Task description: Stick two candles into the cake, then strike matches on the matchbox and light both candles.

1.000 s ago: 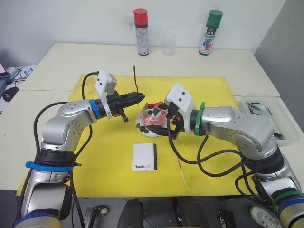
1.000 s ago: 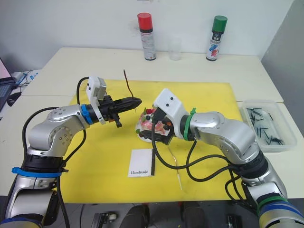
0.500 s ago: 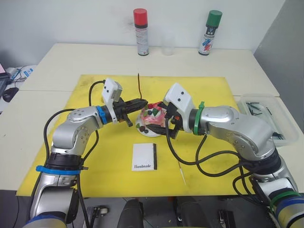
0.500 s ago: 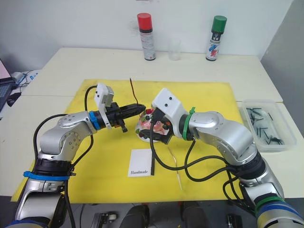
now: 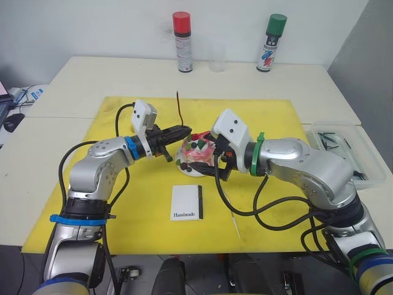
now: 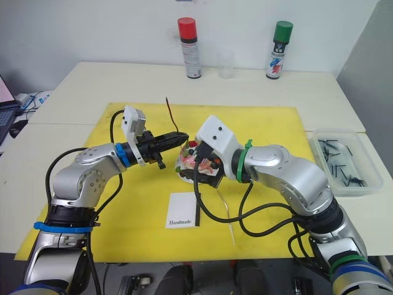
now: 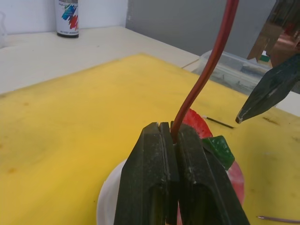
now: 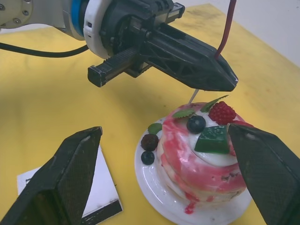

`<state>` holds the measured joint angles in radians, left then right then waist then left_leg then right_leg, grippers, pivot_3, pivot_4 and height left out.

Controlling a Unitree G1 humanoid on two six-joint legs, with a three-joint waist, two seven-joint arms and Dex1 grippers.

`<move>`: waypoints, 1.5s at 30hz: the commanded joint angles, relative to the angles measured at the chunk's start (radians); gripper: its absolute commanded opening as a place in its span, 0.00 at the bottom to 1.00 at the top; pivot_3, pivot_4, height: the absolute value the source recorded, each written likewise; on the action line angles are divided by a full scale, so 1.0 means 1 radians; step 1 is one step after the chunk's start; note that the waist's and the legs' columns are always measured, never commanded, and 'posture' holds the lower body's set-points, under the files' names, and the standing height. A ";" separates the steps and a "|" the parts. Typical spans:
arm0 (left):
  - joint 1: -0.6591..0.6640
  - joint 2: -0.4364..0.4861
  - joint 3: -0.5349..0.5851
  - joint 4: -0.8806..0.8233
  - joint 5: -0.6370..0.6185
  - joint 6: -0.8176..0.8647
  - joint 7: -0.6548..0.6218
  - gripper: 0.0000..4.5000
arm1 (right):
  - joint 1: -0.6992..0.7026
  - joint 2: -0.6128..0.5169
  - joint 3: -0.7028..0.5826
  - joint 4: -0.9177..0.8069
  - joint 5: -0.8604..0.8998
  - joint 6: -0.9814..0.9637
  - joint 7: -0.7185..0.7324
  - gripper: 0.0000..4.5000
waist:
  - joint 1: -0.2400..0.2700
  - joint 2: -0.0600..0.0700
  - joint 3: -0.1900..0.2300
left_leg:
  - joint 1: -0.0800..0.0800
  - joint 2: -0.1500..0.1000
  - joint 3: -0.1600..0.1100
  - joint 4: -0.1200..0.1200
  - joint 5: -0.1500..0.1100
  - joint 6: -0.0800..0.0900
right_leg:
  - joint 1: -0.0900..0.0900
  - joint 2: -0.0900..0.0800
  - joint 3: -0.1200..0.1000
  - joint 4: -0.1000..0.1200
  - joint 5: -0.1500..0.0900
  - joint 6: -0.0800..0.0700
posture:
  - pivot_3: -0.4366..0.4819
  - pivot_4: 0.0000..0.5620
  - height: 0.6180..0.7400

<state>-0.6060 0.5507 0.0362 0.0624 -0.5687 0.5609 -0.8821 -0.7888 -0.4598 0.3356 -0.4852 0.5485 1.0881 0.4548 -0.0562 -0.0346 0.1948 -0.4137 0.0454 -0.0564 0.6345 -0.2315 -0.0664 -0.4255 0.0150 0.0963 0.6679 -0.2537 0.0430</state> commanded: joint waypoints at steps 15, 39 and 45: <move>0.011 -0.019 0.021 0.003 0.072 -0.118 0.002 0.00 | 0.005 0.011 -0.027 -0.041 -0.021 0.003 0.022 0.99 | -0.001 0.000 0.000 | 0.002 0.000 -0.001 0.011 0.000 0.000 | 0.000 0.001 0.000 0.012 -0.002 0.005 | 0.48 0.27 1.00; 0.017 -0.090 0.039 0.052 0.084 -0.146 0.031 0.00 | 0.011 0.013 -0.021 -0.043 -0.034 -0.002 0.026 0.99 | -0.001 0.000 0.000 | 0.002 0.000 -0.001 0.010 0.000 0.000 | 0.001 0.001 0.000 0.012 -0.002 0.005 | 0.48 0.27 1.00; 0.006 -0.101 0.046 0.044 0.068 -0.124 0.037 0.00 | 0.013 0.014 -0.019 -0.046 -0.038 -0.002 0.026 0.99 | -0.001 0.000 0.000 | 0.002 0.000 -0.001 0.010 0.000 0.000 | 0.001 0.001 0.001 0.012 -0.002 0.005 | 0.48 0.27 1.00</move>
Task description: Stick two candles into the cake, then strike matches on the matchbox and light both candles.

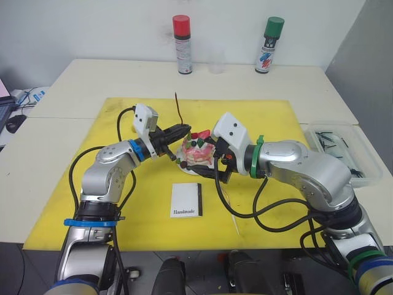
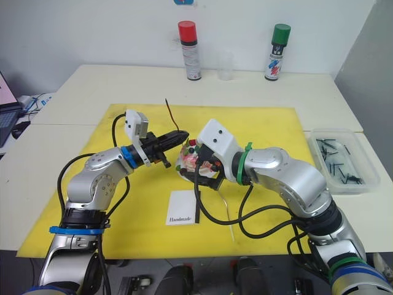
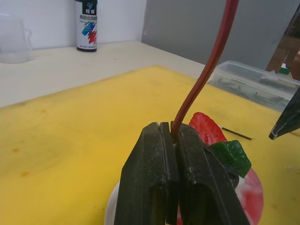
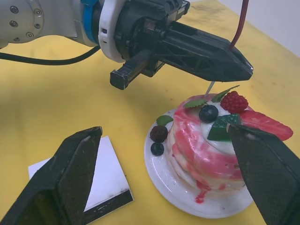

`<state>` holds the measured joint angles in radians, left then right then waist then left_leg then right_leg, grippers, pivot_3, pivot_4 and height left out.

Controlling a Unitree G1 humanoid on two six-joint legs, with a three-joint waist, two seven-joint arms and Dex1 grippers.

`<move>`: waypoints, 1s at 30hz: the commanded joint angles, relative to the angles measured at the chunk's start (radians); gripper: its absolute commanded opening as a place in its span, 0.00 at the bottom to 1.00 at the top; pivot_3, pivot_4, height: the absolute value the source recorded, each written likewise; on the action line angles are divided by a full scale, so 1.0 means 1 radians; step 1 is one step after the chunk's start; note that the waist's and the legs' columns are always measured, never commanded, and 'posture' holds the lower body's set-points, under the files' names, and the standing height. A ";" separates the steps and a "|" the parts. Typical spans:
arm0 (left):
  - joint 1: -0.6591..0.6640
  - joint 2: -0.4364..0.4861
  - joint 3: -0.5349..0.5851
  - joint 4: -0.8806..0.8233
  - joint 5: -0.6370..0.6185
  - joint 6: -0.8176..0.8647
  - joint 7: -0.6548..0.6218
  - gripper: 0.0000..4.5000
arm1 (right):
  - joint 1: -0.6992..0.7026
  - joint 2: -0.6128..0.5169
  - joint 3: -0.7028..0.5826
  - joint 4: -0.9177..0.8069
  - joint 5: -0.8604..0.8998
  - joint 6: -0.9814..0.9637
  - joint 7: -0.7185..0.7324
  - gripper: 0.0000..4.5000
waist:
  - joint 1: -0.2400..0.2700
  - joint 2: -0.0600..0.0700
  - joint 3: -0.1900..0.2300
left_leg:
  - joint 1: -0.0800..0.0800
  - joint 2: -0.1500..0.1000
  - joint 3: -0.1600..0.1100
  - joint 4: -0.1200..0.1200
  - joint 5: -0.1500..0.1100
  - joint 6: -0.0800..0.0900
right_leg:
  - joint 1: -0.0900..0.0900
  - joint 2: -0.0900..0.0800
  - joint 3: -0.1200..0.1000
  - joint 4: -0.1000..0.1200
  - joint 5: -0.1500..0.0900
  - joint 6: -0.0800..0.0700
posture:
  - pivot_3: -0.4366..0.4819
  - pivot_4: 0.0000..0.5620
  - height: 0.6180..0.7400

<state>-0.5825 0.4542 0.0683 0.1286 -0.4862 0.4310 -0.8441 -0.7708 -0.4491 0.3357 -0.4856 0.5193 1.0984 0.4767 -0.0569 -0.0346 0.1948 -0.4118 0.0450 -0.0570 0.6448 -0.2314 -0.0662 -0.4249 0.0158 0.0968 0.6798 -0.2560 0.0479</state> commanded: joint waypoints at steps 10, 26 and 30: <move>0.025 -0.009 -0.018 -0.015 0.025 -0.032 -0.018 0.00 | 0.000 0.009 -0.017 -0.048 -0.024 -0.012 0.008 0.99 | 0.000 0.000 0.000 | 0.000 0.000 0.000 0.000 0.000 0.000 | 0.000 0.000 0.000 0.000 0.000 0.000 | 0.48 0.27 1.00; 0.070 -0.092 -0.003 0.084 0.049 -0.137 0.001 0.00 | 0.018 0.011 -0.010 -0.046 -0.058 -0.040 0.012 0.99 | 0.001 0.000 0.000 | 0.001 0.000 0.000 0.000 0.000 0.000 | 0.001 0.000 0.000 0.000 0.000 0.000 | 0.48 0.27 1.00; 0.064 -0.089 0.014 0.075 0.042 -0.125 0.019 0.00 | 0.019 0.017 -0.011 -0.047 -0.063 -0.039 0.012 0.99 | 0.001 0.000 0.000 | 0.001 0.000 0.000 0.000 0.000 0.000 | 0.001 0.000 0.000 0.000 0.000 0.000 | 0.48 0.27 1.00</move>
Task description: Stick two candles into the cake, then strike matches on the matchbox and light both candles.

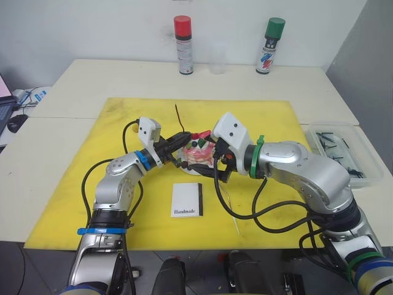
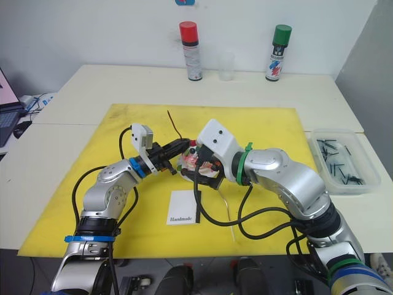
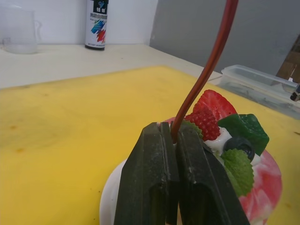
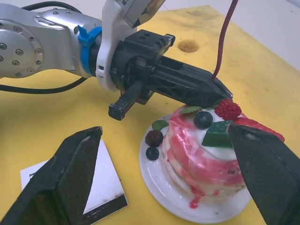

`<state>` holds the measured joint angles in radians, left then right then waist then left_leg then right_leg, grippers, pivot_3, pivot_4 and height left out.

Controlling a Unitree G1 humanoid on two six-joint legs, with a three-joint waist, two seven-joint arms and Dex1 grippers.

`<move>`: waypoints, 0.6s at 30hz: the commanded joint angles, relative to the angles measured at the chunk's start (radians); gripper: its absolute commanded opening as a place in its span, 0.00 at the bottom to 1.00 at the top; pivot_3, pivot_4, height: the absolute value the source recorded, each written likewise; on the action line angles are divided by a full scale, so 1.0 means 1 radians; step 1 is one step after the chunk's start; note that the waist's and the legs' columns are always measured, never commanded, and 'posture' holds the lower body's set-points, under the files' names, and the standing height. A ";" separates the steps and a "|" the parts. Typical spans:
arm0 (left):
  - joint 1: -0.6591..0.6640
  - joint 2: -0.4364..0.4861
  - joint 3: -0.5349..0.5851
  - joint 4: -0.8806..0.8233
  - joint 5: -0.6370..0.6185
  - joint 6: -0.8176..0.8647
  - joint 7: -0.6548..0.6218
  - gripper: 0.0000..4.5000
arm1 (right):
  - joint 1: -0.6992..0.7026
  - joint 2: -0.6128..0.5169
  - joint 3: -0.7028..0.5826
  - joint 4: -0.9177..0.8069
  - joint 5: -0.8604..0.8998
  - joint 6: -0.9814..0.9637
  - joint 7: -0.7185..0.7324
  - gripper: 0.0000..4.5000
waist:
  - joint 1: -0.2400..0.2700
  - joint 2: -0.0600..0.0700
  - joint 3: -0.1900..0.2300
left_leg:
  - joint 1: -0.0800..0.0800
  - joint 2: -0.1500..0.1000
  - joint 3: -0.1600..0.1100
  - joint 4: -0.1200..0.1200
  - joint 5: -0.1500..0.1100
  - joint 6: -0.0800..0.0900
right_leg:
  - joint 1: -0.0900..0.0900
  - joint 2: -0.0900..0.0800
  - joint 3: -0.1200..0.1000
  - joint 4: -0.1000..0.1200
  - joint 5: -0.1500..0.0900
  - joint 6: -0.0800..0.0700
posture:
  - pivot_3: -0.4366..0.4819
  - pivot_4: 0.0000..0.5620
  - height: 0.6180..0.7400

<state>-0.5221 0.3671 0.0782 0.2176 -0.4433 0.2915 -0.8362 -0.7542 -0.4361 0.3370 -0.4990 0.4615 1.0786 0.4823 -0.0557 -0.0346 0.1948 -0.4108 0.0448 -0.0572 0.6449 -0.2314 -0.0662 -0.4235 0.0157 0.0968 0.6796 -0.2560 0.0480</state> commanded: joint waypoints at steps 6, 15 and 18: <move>-0.005 0.013 0.032 -0.065 -0.031 0.042 0.017 0.48 | 0.004 0.020 -0.018 -0.037 -0.011 -0.016 0.000 1.00 | 0.000 0.000 0.000 | 0.000 0.000 0.000 0.000 0.000 0.000 | 0.000 0.000 0.000 0.000 0.000 0.000 | 0.48 0.27 1.00; -0.006 0.056 0.058 -0.099 -0.038 0.061 0.016 0.99 | 0.001 0.051 -0.036 -0.025 -0.022 -0.040 -0.016 1.00 | -0.001 0.000 0.000 | 0.000 0.000 0.000 -0.001 0.000 0.000 | 0.000 0.000 0.000 -0.001 0.000 0.000 | 0.48 0.27 1.00; -0.004 0.070 0.061 -0.110 -0.041 0.070 0.010 0.99 | -0.005 0.065 -0.045 -0.015 -0.029 -0.056 -0.022 1.00 | -0.002 0.000 0.000 | 0.000 0.000 0.000 -0.001 0.000 0.000 | 0.000 0.000 0.000 -0.001 0.000 0.000 | 0.48 0.27 1.00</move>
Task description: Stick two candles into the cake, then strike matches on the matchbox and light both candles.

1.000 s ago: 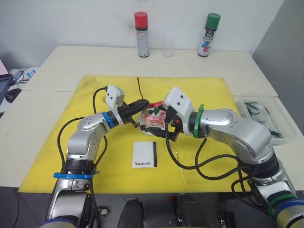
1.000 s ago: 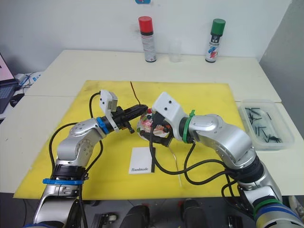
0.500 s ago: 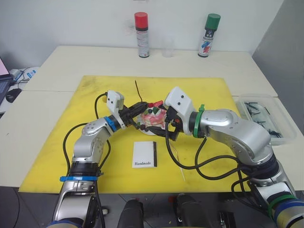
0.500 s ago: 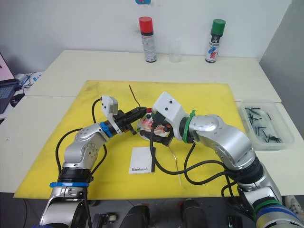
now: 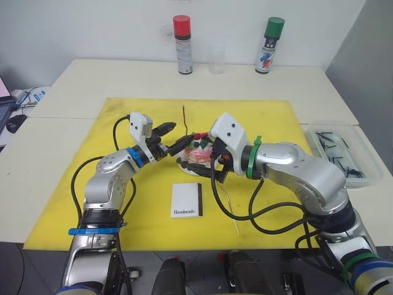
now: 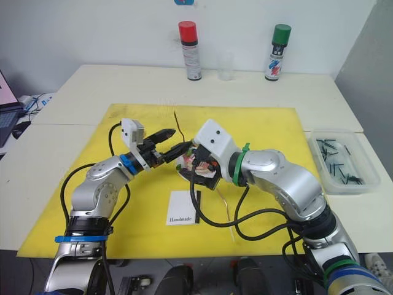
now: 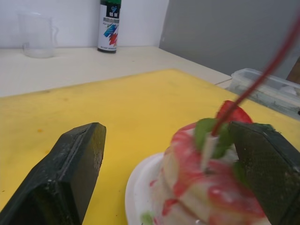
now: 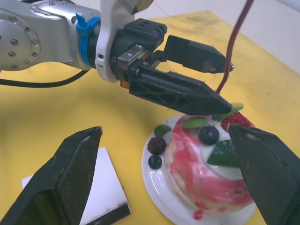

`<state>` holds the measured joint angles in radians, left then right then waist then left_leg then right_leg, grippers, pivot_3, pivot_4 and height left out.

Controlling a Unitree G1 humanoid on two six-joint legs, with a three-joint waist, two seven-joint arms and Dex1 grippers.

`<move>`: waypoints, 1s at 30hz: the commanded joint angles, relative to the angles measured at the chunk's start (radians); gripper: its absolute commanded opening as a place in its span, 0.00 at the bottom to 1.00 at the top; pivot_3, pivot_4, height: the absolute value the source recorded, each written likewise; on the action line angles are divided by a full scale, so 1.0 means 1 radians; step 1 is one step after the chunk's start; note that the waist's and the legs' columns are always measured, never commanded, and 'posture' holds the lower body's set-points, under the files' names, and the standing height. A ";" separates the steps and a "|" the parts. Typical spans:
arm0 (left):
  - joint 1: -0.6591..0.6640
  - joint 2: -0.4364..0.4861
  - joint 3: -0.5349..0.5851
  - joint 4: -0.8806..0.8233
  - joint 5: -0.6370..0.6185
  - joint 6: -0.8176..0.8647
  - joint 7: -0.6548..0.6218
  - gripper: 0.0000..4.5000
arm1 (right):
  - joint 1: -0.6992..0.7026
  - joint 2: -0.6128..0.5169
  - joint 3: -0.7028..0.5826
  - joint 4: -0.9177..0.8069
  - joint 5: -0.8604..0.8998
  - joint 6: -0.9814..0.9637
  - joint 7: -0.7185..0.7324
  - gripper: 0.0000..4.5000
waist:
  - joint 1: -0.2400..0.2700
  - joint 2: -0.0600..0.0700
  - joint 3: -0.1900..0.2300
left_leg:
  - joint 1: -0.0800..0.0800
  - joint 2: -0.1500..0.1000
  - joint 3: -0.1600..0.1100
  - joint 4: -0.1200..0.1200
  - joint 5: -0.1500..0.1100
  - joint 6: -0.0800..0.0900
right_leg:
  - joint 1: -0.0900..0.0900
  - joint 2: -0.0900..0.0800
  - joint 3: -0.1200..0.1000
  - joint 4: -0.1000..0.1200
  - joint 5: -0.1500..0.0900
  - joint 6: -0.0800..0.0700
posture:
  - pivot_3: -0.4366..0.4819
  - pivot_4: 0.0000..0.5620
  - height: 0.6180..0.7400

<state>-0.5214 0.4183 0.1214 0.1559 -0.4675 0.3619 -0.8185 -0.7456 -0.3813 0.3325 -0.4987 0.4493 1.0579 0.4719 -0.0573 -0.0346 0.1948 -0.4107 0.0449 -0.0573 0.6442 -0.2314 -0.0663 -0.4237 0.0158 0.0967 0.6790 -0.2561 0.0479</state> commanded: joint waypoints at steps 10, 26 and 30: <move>0.082 0.209 0.023 -0.209 -0.049 0.090 -0.145 0.99 | -0.017 -0.040 -0.174 -0.054 0.033 -0.058 0.030 1.00 | -0.001 0.000 0.000 | 0.000 0.000 0.000 -0.001 0.000 0.000 | -0.001 0.000 0.000 -0.001 0.000 0.000 | 0.48 0.27 1.00; 0.376 0.548 0.015 -0.595 -0.183 0.164 -0.480 0.99 | 0.465 -0.416 -0.369 -0.339 0.306 0.047 0.228 1.00 | 0.001 0.001 0.002 | 0.002 0.001 0.003 -0.005 0.000 0.000 | 0.000 -0.001 0.001 -0.005 -0.005 -0.007 | 0.48 0.27 1.00; 0.370 0.536 -0.022 -0.621 -0.188 0.167 -0.485 0.99 | 0.537 -0.389 -0.352 -0.361 0.336 0.140 0.133 1.00 | 0.001 0.001 0.002 | 0.002 0.001 0.004 -0.004 0.000 0.000 | 0.000 -0.001 0.002 -0.004 -0.005 -0.007 | 0.48 0.27 1.00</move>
<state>-0.1412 0.9545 0.0996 -0.4360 -0.6381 0.5371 -1.2984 -0.2096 -0.7759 -0.0132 -0.8206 0.7636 1.1732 0.6411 -0.0566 -0.0333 0.1964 -0.4083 0.0462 -0.0538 0.6403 -0.2316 -0.0664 -0.4237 0.0151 0.0987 0.6747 -0.2612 0.0406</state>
